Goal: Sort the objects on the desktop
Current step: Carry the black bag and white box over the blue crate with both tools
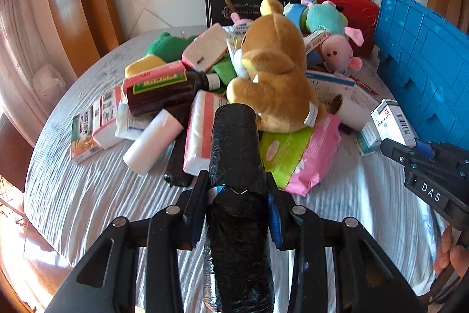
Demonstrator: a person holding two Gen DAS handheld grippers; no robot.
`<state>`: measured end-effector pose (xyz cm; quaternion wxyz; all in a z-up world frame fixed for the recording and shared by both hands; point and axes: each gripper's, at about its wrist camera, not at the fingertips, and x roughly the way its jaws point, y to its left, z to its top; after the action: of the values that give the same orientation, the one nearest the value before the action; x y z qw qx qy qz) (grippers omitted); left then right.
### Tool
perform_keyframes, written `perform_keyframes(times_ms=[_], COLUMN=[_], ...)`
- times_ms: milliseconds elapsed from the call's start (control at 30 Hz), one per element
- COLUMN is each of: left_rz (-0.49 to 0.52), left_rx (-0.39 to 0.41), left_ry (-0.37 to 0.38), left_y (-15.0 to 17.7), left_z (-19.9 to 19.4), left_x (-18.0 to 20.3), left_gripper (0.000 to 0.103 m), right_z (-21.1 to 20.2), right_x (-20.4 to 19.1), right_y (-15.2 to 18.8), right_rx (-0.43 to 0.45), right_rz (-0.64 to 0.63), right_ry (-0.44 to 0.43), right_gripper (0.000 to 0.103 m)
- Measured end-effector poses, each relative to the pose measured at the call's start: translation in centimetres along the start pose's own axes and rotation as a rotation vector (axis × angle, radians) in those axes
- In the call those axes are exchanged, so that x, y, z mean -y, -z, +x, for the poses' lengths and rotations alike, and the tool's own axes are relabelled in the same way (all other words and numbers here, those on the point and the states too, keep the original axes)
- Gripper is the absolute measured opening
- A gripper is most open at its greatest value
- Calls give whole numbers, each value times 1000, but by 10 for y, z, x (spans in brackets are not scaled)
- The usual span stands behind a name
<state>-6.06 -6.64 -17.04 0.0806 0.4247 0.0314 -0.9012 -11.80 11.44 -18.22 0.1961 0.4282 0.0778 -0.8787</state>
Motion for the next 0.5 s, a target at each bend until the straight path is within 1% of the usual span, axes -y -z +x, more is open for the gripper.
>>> perform_keyframes(times_ms=[133,267,367,500], left_rz=[16,47,80,117], left_rx=[54,110,153,209], left_ry=[0,18,47,109], left_y=[-15,-37,-55,-80], left_z=[-17,-38,-54,-76], left_x=[7,26,48,89], left_gripper=[35,35,35,35], right_z=[-24,-49,-76,-110], right_x=[-1,9,22,49], right_y=[-12,-27,-39,-54], right_rx=[47,103,155,220], right_rz=[-3,-3,12,31], right_ry=[0,8,24,66], right_gripper=[30,30,30,30])
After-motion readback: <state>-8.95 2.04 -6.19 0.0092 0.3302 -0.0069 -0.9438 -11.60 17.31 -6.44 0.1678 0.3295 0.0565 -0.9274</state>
